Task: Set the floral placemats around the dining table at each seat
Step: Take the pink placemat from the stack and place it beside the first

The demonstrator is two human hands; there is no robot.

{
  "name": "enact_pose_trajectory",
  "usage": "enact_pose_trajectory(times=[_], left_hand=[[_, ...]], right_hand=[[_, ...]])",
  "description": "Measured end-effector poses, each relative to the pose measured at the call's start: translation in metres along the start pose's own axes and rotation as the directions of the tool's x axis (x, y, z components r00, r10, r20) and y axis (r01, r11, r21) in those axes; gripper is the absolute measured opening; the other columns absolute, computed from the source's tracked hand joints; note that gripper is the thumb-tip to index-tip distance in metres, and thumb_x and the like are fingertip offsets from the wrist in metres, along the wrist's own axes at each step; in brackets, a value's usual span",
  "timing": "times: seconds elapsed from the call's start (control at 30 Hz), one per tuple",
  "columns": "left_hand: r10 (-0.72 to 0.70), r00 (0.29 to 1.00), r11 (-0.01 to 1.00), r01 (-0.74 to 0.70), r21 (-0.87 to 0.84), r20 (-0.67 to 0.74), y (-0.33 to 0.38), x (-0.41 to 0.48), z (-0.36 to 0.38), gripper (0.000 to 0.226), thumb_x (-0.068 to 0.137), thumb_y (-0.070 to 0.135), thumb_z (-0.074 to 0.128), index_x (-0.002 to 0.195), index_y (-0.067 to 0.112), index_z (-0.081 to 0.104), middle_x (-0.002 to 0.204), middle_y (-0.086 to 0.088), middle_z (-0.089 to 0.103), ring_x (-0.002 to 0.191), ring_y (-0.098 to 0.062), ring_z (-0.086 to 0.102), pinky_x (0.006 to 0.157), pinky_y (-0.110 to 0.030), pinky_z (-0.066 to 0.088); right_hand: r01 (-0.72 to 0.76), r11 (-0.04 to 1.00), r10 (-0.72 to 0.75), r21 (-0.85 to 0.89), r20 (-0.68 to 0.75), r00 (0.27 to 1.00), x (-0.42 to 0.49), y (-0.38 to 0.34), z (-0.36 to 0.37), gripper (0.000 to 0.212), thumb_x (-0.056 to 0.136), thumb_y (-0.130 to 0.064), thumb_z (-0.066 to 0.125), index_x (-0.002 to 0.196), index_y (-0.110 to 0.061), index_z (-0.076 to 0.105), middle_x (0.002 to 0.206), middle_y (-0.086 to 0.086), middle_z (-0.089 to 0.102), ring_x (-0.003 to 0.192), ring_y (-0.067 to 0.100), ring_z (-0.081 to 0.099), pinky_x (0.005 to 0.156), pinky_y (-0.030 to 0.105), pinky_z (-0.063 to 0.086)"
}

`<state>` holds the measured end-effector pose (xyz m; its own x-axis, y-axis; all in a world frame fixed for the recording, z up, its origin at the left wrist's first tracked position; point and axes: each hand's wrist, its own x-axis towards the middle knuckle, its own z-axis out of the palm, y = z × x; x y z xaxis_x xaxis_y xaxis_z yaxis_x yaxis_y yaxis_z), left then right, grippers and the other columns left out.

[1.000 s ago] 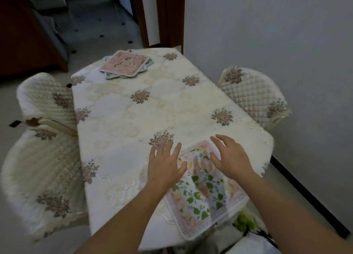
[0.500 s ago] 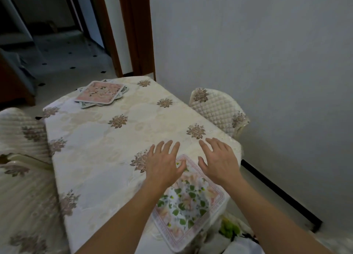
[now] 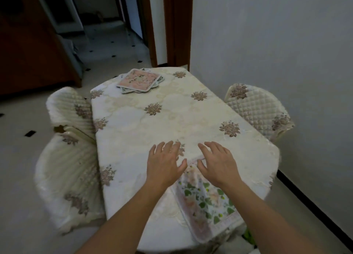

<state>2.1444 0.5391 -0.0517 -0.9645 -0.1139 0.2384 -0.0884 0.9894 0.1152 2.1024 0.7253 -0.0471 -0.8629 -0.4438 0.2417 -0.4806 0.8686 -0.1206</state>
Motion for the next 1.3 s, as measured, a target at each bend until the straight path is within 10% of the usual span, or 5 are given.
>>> enact_pose_trajectory(times=[0.3,0.63,0.97,1.3], left_hand=[[-0.377,0.918,0.921,0.386,0.059,-0.125,-0.103,-0.092,-0.030,0.060,0.084,0.058,0.048,0.131,0.023,0.060,0.126,-0.002,0.066,0.114,-0.026,0.061,0.098,-0.047,0.048],[-0.724,0.640,0.635,0.764,0.111,-0.259,-0.173,-0.244,-0.082,0.060,0.082,0.059,0.045,0.128,0.023,0.059,0.120,-0.001,0.067,0.109,-0.026,0.061,0.096,-0.043,0.047],[-0.823,0.505,0.483,0.863,0.147,-0.261,-0.257,-0.334,-0.103,0.061,0.080,0.055,0.046,0.128,0.021,0.061,0.122,-0.004,0.068,0.108,-0.028,0.063,0.092,-0.043,0.050],[-0.839,0.506,0.483,0.862,0.154,-0.202,-0.434,-0.359,-0.118,0.065,0.088,0.060,0.041,0.143,0.026,0.046,0.141,-0.002,0.055,0.128,-0.025,0.050,0.106,-0.042,0.038]], right_hand=[[0.358,0.923,-0.370,0.143,0.072,0.926,0.027,-0.120,0.038,0.054,0.086,-0.046,0.043,0.127,-0.017,0.062,0.122,0.009,0.068,0.114,0.031,0.063,0.093,0.046,0.051],[0.724,0.632,-0.759,0.276,0.032,0.651,-0.003,-0.278,0.050,0.052,0.088,-0.046,0.048,0.132,-0.020,0.058,0.128,0.006,0.063,0.117,0.028,0.058,0.095,0.043,0.049],[0.849,0.427,-0.894,0.312,0.004,0.448,-0.020,-0.416,0.060,0.052,0.091,-0.046,0.050,0.137,-0.021,0.052,0.134,0.007,0.059,0.121,0.026,0.056,0.098,0.043,0.048],[0.849,0.454,-0.886,0.271,0.036,0.462,0.012,-0.585,0.099,0.053,0.093,-0.045,0.050,0.140,-0.020,0.050,0.138,0.008,0.058,0.125,0.026,0.054,0.100,0.043,0.045]])
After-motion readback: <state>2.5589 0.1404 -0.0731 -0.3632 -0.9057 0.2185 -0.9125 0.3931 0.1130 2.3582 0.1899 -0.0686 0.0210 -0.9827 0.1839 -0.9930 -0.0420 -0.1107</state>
